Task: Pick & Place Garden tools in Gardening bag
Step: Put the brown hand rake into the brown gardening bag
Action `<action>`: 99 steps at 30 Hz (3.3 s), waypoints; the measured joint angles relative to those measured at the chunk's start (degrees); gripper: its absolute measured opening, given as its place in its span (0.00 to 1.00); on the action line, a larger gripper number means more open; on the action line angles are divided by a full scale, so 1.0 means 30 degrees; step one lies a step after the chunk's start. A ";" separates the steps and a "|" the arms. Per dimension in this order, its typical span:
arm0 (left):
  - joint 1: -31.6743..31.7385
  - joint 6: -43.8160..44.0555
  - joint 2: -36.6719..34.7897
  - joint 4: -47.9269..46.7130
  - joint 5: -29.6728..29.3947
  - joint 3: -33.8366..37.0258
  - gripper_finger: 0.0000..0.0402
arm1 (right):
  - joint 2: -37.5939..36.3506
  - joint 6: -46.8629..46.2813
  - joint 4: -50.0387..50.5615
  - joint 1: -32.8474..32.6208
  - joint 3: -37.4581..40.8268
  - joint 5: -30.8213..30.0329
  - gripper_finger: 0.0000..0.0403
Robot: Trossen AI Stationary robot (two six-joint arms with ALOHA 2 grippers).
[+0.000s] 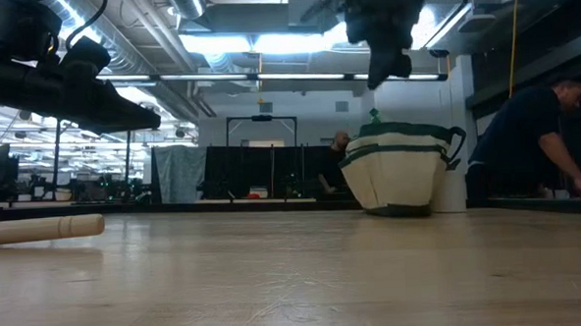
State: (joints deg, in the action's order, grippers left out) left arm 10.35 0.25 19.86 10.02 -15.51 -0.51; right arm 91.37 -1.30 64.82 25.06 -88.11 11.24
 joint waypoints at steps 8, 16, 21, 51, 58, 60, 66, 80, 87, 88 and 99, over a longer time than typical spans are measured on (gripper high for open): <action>-0.0005 0.0000 0.0002 0.0002 0.0000 0.0002 0.42 | -0.1342 0.0018 -0.0062 -0.2348 -0.0023 0.0837 0.12; 0.0000 0.0000 0.0003 0.0000 0.0000 0.0007 0.42 | -0.3500 0.1178 -0.0095 -0.4627 0.0093 0.0824 0.12; -0.0001 0.0000 0.0007 0.0000 0.0000 0.0007 0.42 | -0.4368 0.1450 -0.0120 -0.6033 0.0094 0.0822 0.12; 0.0000 0.0000 0.0000 0.0000 0.0000 0.0007 0.42 | -0.4763 -0.0289 -0.2961 -0.8627 0.0101 0.0778 0.12; -0.0007 0.0000 0.0000 0.0000 0.0000 0.0007 0.42 | -0.4750 0.0576 -0.3599 -0.8620 0.0101 0.0773 0.12; -0.0005 0.0000 0.0007 0.0000 0.0000 0.0005 0.42 | -0.4750 0.0576 -0.3599 -0.8620 0.0101 0.0773 0.12; -0.0002 0.0000 0.0007 0.0000 0.0000 0.0003 0.42 | -0.4750 0.0528 -0.3557 -0.8620 0.0101 0.0780 0.12; 0.0124 0.0467 0.0002 0.0002 -0.0787 0.0002 0.42 | -0.4750 -0.0211 -0.4571 -0.8620 0.0101 0.0685 0.12; 0.0117 0.8107 0.0000 0.1170 0.0012 0.0000 0.42 | -0.4750 0.0142 -0.2717 -0.8725 0.0108 0.0924 0.12; 0.0123 0.8832 0.0000 0.1436 0.0009 0.0003 0.42 | -0.4769 0.0160 -0.2717 -0.8840 0.0108 0.1216 0.12; 0.0124 0.8574 0.0007 0.2210 0.0120 0.0000 0.42 | -0.7576 -0.1203 -0.9280 -1.1529 0.4131 0.1399 0.12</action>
State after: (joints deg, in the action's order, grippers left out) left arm 10.72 25.97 19.88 16.65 -15.15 -0.51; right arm 68.65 -4.91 36.98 -9.53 -75.72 15.44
